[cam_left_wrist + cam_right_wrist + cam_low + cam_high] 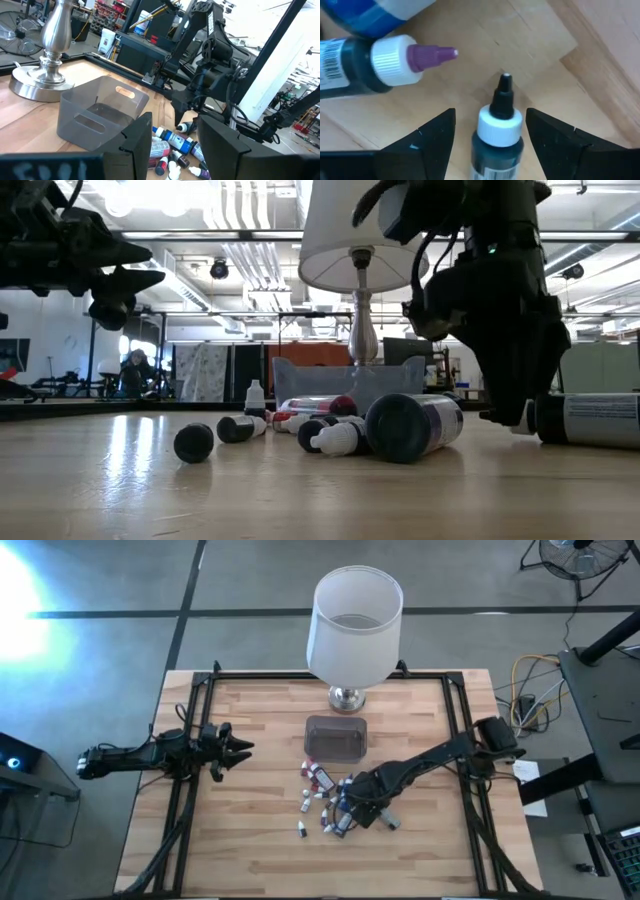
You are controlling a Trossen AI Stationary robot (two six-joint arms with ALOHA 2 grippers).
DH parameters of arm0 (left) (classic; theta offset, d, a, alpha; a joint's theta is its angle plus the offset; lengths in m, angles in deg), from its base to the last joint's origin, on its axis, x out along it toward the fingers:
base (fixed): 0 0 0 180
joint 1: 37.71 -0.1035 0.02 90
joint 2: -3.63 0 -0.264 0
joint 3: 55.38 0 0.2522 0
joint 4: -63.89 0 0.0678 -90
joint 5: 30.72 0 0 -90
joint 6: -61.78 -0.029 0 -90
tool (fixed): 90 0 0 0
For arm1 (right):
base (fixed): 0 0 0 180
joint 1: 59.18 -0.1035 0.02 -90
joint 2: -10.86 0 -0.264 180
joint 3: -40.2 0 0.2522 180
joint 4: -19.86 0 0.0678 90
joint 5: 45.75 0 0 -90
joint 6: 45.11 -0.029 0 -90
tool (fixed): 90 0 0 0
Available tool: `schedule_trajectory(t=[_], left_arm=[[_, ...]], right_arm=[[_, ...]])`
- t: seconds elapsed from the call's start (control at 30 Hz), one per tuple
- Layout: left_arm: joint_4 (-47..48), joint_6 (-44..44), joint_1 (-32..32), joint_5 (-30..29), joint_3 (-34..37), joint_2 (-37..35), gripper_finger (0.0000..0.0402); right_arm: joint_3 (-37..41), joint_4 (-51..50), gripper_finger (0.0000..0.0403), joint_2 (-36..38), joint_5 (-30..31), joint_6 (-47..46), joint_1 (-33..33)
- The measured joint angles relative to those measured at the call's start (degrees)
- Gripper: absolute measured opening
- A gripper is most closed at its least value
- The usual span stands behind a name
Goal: Pick & Place food coloring
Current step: Put the big black food coloring bottle into the black bin
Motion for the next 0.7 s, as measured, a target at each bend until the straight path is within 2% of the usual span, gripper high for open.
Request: schedule_trajectory(t=[0.3,0.53,0.7], left_arm=[[0.00,0.00,0.01,0.02,0.02,0.00,0.0135],[0.00,0.00,0.02,0.02,0.00,0.00,0.0135],[0.02,0.01,0.01,0.00,0.01,-0.01,0.0135]], right_arm=[[0.04,-1.35,0.0216,0.00,-4.71,2.83,2.37],[0.50,-1.48,0.0184,0.02,-5.52,3.97,3.28],[0.80,-1.39,0.0182,0.04,-6.32,4.40,4.21]])
